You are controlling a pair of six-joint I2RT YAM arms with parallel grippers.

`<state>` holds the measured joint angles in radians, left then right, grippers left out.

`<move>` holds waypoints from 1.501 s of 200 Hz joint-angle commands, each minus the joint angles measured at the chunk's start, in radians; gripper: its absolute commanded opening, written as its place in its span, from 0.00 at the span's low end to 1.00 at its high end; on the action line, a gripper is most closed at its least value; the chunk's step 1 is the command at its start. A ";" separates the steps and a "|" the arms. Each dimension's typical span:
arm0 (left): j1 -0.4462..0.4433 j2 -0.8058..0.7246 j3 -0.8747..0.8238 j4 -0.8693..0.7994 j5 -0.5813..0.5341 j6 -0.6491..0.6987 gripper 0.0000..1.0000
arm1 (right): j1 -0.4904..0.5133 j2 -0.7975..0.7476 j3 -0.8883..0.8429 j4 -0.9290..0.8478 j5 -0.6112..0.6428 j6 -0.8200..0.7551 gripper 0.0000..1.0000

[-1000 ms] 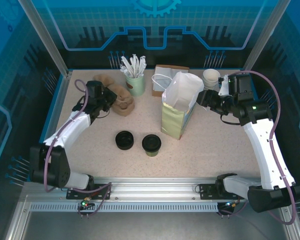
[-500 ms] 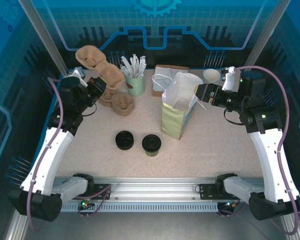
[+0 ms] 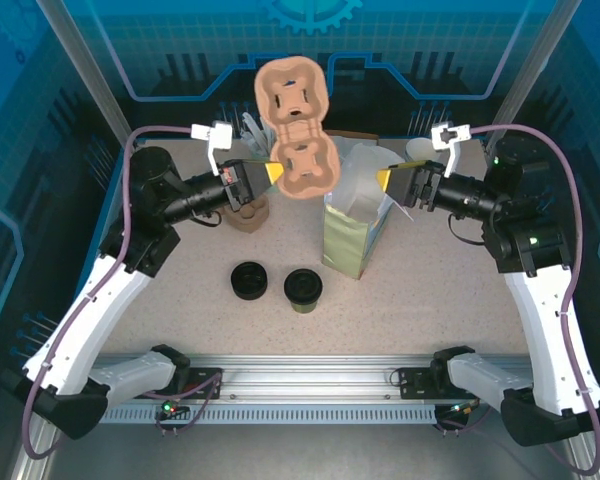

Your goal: Pack the takeout coffee

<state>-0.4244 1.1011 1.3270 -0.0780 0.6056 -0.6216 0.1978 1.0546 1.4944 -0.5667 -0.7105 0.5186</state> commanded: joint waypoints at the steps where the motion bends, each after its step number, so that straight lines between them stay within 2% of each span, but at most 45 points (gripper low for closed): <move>1: -0.020 0.018 -0.005 0.175 0.161 -0.015 0.00 | 0.040 -0.025 0.023 0.041 -0.064 -0.035 0.58; 34: -0.046 0.030 -0.012 0.232 0.202 -0.033 0.00 | 0.106 -0.049 0.002 0.058 -0.069 -0.072 0.56; 79: -0.075 0.042 -0.003 0.218 0.224 -0.025 0.00 | 0.148 -0.058 0.002 0.074 -0.072 -0.090 0.54; 119: -0.087 0.048 0.003 0.190 0.222 -0.013 0.00 | 0.176 -0.047 0.006 0.074 -0.070 -0.098 0.46; 175: -0.103 0.069 0.014 0.151 0.215 0.002 0.00 | 0.207 -0.035 0.006 0.085 -0.069 -0.101 0.28; 208: -0.109 0.098 0.055 0.052 0.188 0.048 0.00 | 0.213 -0.022 0.007 0.054 -0.019 -0.111 0.00; 240: -0.109 0.114 0.069 0.007 0.163 0.070 0.00 | 0.213 -0.018 0.012 0.022 0.035 -0.121 0.00; 254: -0.109 0.114 0.073 -0.002 0.161 0.082 0.27 | 0.213 -0.018 0.018 0.010 0.053 -0.123 0.00; 266: -0.109 0.108 0.082 -0.032 0.144 0.111 0.42 | 0.213 -0.016 0.026 -0.014 0.077 -0.129 0.00; 282: -0.109 0.095 0.101 -0.094 0.102 0.166 0.55 | 0.212 -0.013 0.040 -0.053 0.122 -0.135 0.00; 300: -0.109 0.081 0.129 -0.183 0.038 0.242 0.64 | 0.212 -0.004 0.062 -0.119 0.187 -0.131 0.00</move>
<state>-0.5285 1.2102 1.3869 -0.1413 0.7273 -0.4961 0.3996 1.0443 1.5021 -0.5976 -0.6155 0.4023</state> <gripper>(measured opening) 0.600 0.033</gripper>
